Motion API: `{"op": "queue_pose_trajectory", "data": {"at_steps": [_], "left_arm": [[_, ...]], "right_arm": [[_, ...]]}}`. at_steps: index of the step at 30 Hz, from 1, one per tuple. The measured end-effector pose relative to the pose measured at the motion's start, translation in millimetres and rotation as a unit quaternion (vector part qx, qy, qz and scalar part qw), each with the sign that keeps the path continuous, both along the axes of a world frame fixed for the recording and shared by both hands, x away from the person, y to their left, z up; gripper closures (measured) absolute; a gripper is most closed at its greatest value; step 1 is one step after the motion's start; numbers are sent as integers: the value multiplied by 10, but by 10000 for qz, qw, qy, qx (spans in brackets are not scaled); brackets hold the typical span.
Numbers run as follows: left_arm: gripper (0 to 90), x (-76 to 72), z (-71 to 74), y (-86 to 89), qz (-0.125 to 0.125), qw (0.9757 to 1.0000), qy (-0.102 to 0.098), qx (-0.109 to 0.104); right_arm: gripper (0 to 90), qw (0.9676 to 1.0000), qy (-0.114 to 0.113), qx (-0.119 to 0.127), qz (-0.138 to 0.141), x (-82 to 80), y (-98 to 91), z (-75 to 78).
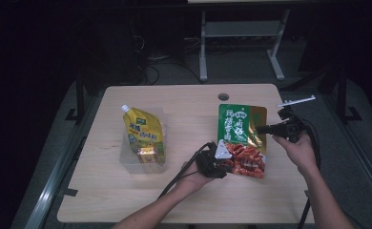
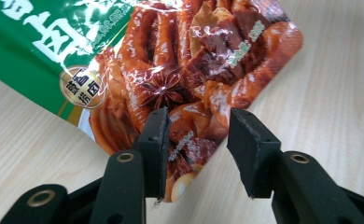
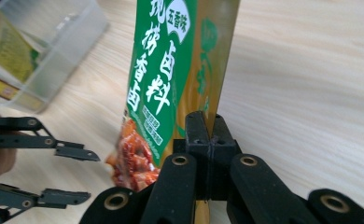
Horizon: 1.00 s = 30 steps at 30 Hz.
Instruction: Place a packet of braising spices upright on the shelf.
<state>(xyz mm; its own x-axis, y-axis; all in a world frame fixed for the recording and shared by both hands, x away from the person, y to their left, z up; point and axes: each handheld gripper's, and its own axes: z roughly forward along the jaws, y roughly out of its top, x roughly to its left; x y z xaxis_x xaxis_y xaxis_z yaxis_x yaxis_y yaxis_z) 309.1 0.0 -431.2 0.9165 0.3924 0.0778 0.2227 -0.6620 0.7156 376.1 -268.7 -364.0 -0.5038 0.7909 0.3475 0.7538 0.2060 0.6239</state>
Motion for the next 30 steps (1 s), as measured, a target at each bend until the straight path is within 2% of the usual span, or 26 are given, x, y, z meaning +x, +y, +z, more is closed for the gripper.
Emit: {"op": "queue_pose_trajectory", "data": {"at_steps": [4, 6, 9, 12, 13, 14, 19, 25, 30], "left_arm": [[556, -73, 27, 75, 12, 9999, -96, -140], [540, -112, 34, 112, 40, 9997, -78, -232], [521, -155, 43, 168, 29, 9995, -159, -265], [501, -179, 47, 210, 41, 9994, -158, -297], [501, -187, 62, 248, 0, 9996, -188, -224], [491, -209, 61, 274, 34, 9995, -183, -274], [466, -268, 35, 341, 45, 9995, -203, -239], [452, -332, 26, 435, 92, 9992, -185, -346], [435, -363, 16, 509, 70, 9992, -201, -339]], "right_arm": [[900, 9998, -189, 15, 107, -67, 107, 136], [900, 9993, -332, -20, 189, -106, 183, 221], [900, 9984, -492, -6, 278, -160, 270, 335], [900, 9976, -594, -33, 339, -189, 331, 400], [900, 9971, -664, -66, 378, -200, 363, 430], [900, 9958, -786, -113, 450, -215, 444, 492], [900, 9934, -942, -262, 596, -215, 591, 584], [900, 9899, -1150, -436, 700, -197, 753, 674], [900, 9893, -1226, -325, 719, -160, 823, 738]]}}
